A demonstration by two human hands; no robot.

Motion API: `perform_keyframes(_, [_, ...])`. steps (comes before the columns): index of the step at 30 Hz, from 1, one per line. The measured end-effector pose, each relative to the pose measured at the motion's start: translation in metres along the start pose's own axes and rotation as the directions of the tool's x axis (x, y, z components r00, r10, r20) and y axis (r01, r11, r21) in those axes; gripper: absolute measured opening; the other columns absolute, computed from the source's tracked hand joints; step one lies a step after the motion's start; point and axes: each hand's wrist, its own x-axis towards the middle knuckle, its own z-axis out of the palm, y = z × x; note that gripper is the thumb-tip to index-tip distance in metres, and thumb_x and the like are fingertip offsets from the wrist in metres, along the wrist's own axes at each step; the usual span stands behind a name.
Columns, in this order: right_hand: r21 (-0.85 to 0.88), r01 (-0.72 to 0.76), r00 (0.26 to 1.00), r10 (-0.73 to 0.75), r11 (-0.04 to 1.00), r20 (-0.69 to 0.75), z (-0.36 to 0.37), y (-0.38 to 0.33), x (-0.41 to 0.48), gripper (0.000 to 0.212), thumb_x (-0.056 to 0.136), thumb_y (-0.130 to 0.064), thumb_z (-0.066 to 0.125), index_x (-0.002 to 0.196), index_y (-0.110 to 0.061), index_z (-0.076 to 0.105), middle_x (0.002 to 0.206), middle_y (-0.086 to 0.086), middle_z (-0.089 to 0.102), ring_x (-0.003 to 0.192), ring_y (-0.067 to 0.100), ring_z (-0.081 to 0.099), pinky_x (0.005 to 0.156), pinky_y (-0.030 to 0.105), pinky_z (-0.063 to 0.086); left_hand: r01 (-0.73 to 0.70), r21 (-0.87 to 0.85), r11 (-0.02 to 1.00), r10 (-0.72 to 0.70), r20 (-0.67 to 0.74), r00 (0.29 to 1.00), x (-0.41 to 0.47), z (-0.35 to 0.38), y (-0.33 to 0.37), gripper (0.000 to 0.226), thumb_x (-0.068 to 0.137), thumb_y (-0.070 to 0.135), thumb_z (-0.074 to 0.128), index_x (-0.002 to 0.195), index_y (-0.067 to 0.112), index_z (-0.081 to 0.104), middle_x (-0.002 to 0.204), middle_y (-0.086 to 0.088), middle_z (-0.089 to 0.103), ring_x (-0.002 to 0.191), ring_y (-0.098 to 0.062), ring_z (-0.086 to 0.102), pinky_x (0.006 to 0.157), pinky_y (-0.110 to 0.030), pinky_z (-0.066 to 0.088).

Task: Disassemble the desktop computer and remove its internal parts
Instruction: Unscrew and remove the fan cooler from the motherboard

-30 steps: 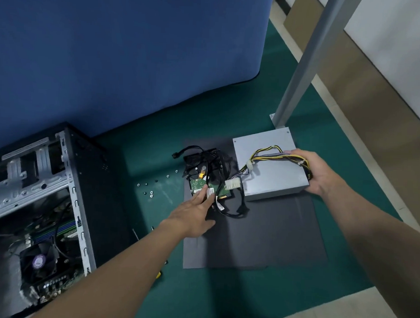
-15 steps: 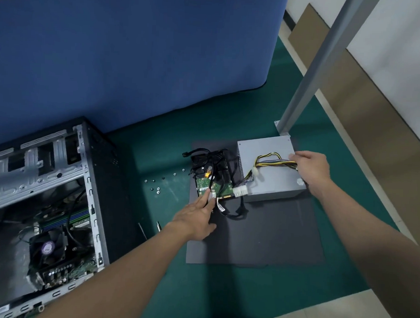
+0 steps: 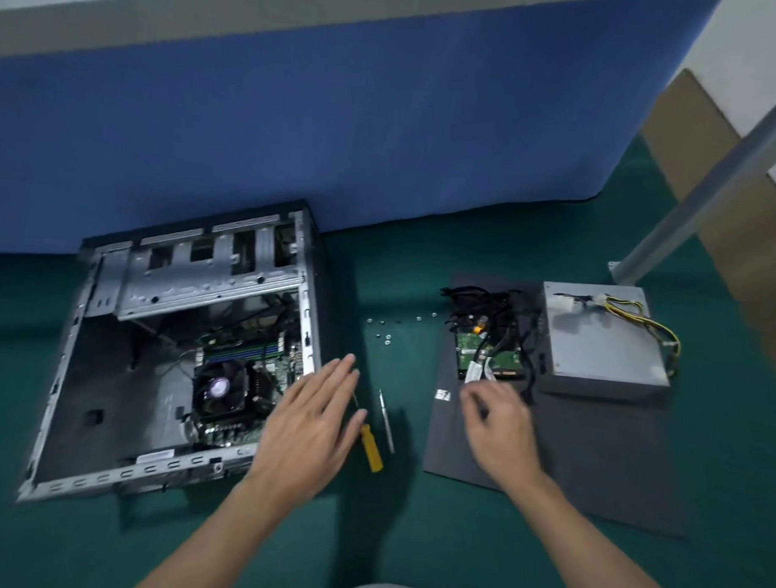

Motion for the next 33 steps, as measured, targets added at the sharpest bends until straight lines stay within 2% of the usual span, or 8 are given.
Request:
perform_keyframes(3, [-0.022,-0.012,0.961,0.018,1.000,0.278,0.044,-0.022,-0.014,0.017,0.094,-0.021,0.056,0.097,-0.012,0.069,0.095,-0.001,0.066,0.089,0.020,0.059,0.075,0.034,0.049,0.181,0.013,0.983,-0.181,-0.007,0.984,-0.026,-0.008,-0.034,0.057,0.100,0.046,0.026,0.139,0.012,0.050,0.148,-0.001,0.044,0.133,-0.017,0.044,0.106,-0.033,0.031])
perform_keyframes(7, [-0.156,-0.005,0.893,0.075,0.988,0.444,0.084,-0.046,-0.019,0.022,0.096,-0.032,0.050,0.098,-0.015,0.063,0.098,0.000,0.060,0.089,0.023,0.060,0.070,0.035,0.050,0.324,0.083,0.942,-0.333,0.139,0.933,-0.046,-0.004,-0.069,0.071,0.095,0.055,0.008,0.114,0.023,0.068,0.132,0.002,0.060,0.124,-0.018,0.052,0.099,-0.037,0.039])
perform_keyframes(11, [-0.271,-0.054,0.867,0.180,0.961,0.465,0.103,-0.056,-0.024,0.025,0.098,-0.030,0.047,0.095,-0.010,0.061,0.099,0.007,0.060,0.091,0.029,0.060,0.074,0.039,0.051,0.354,0.067,0.933,-0.361,0.201,0.911,-0.046,0.004,-0.075,0.076,0.091,0.059,0.002,0.116,0.029,0.067,0.132,0.014,0.059,0.126,-0.011,0.046,0.097,-0.036,0.042])
perform_keyframes(17, [-0.346,-0.107,0.898,0.240,0.932,0.369,0.111,-0.062,-0.023,0.023,0.097,-0.026,0.047,0.097,-0.005,0.059,0.097,0.009,0.055,0.091,0.032,0.060,0.073,0.041,0.051,0.341,0.056,0.938,-0.345,0.230,0.910,-0.046,0.007,-0.079,0.071,0.093,0.055,0.002,0.122,0.031,0.062,0.140,0.015,0.051,0.127,-0.011,0.044,0.099,-0.036,0.041])
perform_keyframes(21, [-0.484,0.069,0.911,0.142,0.872,0.387,0.117,-0.066,-0.028,0.020,0.092,-0.025,0.054,0.105,-0.012,0.060,0.108,0.003,0.056,0.102,0.024,0.051,0.070,0.035,0.045,0.310,0.018,0.951,-0.305,0.230,0.924,-0.045,0.006,-0.082,0.063,0.095,0.053,0.008,0.124,0.031,0.059,0.145,0.012,0.046,0.130,-0.012,0.041,0.099,-0.036,0.042])
perform_keyframes(25, [-0.639,0.154,0.881,0.188,0.754,0.434,0.124,-0.066,-0.034,0.029,0.085,-0.033,0.060,0.108,-0.015,0.061,0.112,0.003,0.057,0.104,0.022,0.050,0.079,0.032,0.041,0.271,-0.056,0.961,-0.255,0.202,0.945,-0.046,0.009,-0.087,0.057,0.098,0.053,0.015,0.131,0.024,0.051,0.155,0.005,0.031,0.134,-0.015,0.037,0.102,-0.035,0.041])
perform_keyframes(29, [-0.600,-0.082,0.909,0.306,0.796,0.282,0.122,-0.077,-0.030,0.030,0.089,-0.030,0.057,0.110,-0.009,0.059,0.111,0.008,0.057,0.104,0.026,0.051,0.080,0.035,0.043,0.252,-0.255,0.933,-0.223,0.138,0.965,-0.052,0.007,-0.096,0.060,0.099,0.055,0.023,0.140,0.014,0.040,0.158,0.006,0.021,0.141,-0.012,0.026,0.109,-0.034,0.031])
perform_keyframes(33, [-0.209,-0.473,0.870,0.491,0.856,0.041,0.097,-0.098,-0.019,0.029,0.097,-0.032,0.049,0.106,-0.004,0.048,0.103,0.017,0.059,0.100,0.039,0.056,0.073,0.040,0.040,0.228,-0.354,0.907,-0.185,0.152,0.971,-0.059,0.002,-0.109,0.056,0.101,0.048,0.032,0.144,0.012,0.032,0.151,-0.003,0.034,0.138,-0.015,0.030,0.111,-0.031,0.026])
